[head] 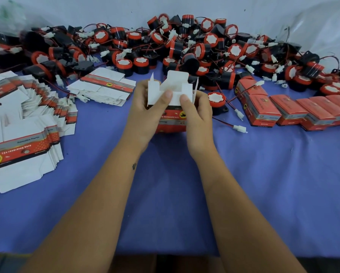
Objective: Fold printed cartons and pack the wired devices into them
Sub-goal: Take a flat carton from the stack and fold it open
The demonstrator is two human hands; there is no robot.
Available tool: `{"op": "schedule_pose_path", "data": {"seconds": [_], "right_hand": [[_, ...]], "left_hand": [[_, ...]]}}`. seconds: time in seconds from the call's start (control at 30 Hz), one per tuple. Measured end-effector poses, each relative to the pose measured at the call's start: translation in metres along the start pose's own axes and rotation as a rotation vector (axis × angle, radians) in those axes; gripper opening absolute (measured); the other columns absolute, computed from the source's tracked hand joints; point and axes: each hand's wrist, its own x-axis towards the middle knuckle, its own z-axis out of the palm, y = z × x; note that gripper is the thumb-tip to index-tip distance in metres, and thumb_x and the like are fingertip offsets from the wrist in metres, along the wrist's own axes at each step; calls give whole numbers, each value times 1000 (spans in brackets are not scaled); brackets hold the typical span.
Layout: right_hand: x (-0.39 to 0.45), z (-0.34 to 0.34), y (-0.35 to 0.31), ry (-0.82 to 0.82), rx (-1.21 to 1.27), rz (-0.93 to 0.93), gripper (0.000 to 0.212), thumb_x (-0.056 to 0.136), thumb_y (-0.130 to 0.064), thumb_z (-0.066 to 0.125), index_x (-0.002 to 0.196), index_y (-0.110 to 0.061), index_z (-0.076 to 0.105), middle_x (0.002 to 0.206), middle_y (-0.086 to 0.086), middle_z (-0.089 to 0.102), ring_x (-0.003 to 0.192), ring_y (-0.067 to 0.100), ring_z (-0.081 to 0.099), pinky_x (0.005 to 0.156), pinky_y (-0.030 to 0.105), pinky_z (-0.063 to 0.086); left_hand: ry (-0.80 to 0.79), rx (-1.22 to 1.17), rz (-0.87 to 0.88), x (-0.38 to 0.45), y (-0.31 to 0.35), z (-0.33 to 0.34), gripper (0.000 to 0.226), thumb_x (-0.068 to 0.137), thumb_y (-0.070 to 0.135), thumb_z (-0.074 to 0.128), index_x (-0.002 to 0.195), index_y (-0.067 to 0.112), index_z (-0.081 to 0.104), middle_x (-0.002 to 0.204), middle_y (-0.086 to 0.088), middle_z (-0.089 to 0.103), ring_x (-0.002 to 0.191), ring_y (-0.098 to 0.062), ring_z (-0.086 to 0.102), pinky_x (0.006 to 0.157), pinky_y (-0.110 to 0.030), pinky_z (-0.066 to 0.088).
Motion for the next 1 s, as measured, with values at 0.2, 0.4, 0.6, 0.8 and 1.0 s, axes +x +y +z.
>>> {"op": "schedule_pose_path", "data": {"seconds": [0.2, 0.4, 0.6, 0.8, 1.0], "right_hand": [[2, -6, 3, -44, 212, 93, 16, 81, -15, 47, 92, -20, 56, 89, -3, 62, 76, 6, 58, 64, 25, 49], [2, -2, 1, -5, 123, 72, 26, 82, -10, 47, 100, -26, 56, 94, -3, 64, 81, 9, 58, 66, 28, 51], [-2, 2, -1, -29, 25, 15, 31, 88, 2, 42, 111, -17, 52, 115, 15, 57, 93, 24, 56, 73, 30, 49], [-3, 1, -4, -122, 326, 166, 19, 93, -28, 46, 105, -23, 60, 106, 5, 66, 93, 16, 63, 73, 29, 53], [3, -1, -4, -102, 358, 259, 31, 101, -19, 39, 119, -22, 64, 124, 9, 66, 117, 31, 61, 93, 43, 50]], "left_hand": [[-18, -35, 1, -6, -7, 11, 33, 89, 19, 68, 101, 31, 39, 107, 1, 64, 87, -8, 70, 64, -24, 56], [-57, -190, -92, -7, -1, 10, 27, 95, 43, 49, 117, 30, 48, 117, -9, 67, 99, -25, 71, 71, -35, 59], [-65, -35, -45, -8, 3, 7, 30, 95, 26, 43, 120, 42, 50, 116, 1, 65, 96, -12, 69, 71, -25, 56], [-7, 10, -83, -5, 0, 9, 37, 96, 5, 39, 121, 27, 57, 110, 6, 68, 87, -4, 69, 64, -21, 54], [48, -17, -82, -5, 0, 11, 33, 96, 9, 39, 115, 28, 57, 99, 7, 68, 79, -3, 70, 59, -21, 54]]}}
